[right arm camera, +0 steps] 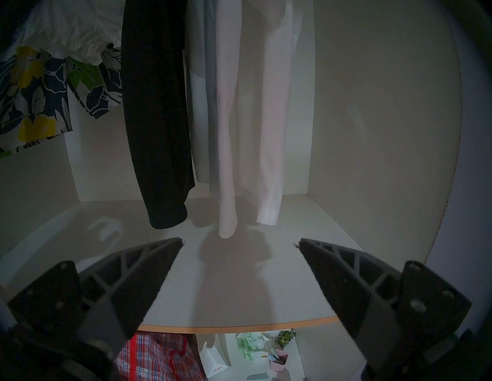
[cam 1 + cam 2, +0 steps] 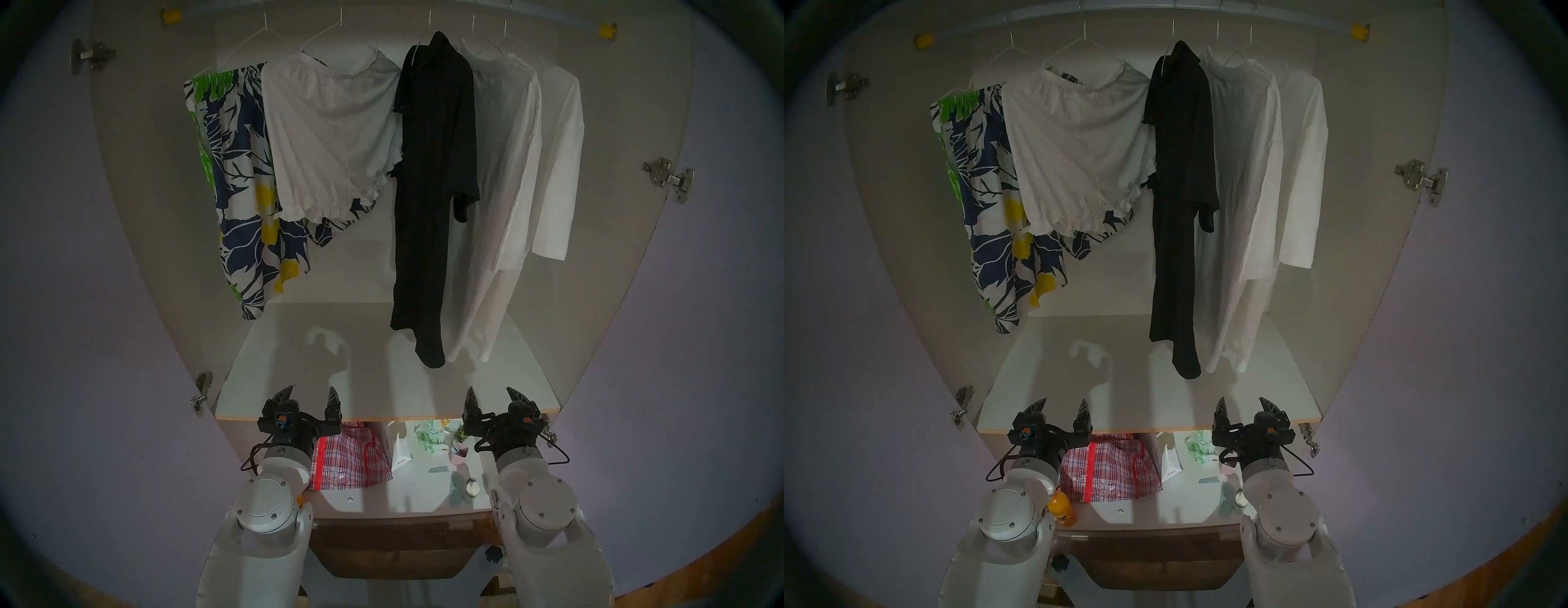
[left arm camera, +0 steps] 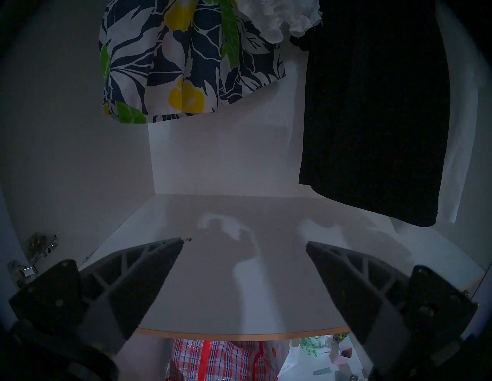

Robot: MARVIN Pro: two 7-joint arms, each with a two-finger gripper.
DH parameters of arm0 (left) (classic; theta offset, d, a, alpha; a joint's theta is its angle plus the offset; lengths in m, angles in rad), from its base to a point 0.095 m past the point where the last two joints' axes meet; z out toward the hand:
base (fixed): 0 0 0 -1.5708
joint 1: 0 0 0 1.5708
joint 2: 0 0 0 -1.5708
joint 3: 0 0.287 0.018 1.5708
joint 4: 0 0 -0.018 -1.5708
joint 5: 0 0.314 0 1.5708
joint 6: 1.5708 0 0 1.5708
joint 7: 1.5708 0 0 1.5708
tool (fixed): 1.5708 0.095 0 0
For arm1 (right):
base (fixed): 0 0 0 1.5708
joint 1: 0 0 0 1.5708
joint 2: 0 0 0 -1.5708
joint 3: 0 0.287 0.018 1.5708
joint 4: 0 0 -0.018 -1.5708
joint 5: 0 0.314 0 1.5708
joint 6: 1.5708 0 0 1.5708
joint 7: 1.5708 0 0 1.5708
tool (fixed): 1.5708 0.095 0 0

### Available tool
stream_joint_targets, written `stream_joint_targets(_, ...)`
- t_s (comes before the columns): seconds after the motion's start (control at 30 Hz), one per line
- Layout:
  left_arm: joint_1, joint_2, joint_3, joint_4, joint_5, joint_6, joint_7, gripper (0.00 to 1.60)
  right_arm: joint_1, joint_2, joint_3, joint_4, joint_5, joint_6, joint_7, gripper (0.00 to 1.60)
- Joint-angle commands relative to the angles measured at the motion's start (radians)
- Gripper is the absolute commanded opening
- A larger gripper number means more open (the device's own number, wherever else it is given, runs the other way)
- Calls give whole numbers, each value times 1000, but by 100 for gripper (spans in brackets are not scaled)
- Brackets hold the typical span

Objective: Move and arrange clothes and pants in the wardrobe

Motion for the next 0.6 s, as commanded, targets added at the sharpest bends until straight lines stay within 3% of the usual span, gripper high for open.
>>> stream_joint_targets(0.0,-6,0,2,-22,-1,-4,-3,160,2,32,-17,-34,-25,-83,27,160)
stream_joint_targets(0.23,-7,0,2,-20,-1,-5,-2,160,20,67,-13,-124,47,-129,114,160)
stream_joint_targets(0.57,-7,1,2,-20,-1,-5,-1,160,94,65,42,-141,105,-119,127,160)
